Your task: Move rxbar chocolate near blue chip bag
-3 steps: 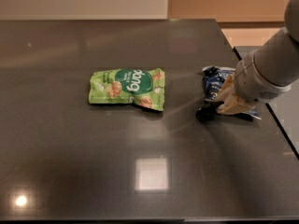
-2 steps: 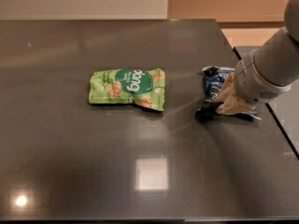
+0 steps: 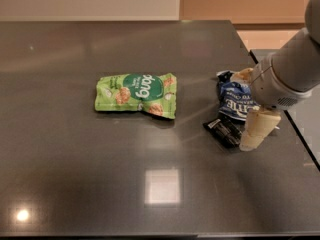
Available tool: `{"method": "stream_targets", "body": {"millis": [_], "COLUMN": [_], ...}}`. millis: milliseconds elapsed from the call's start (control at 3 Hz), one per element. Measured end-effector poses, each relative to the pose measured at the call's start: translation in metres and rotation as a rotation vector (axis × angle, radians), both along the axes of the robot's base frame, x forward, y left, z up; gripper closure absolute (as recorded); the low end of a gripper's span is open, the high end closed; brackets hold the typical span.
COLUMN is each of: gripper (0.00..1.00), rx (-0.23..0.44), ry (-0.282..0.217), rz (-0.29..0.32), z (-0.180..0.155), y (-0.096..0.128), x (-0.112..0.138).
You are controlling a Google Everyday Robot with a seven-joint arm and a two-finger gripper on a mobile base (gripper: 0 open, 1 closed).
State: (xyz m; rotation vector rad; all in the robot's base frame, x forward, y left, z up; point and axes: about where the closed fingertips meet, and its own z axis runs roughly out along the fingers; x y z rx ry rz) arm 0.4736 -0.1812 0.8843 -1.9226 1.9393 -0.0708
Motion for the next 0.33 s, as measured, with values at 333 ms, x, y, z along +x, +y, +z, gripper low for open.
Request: {"method": "stream_targets", "body": {"millis": [333], "gripper": [0.0], "rx": [0.0], "ry": [0.0], "rz": [0.0], "z": [0.0], "y": [0.0], "x": [0.0]}}
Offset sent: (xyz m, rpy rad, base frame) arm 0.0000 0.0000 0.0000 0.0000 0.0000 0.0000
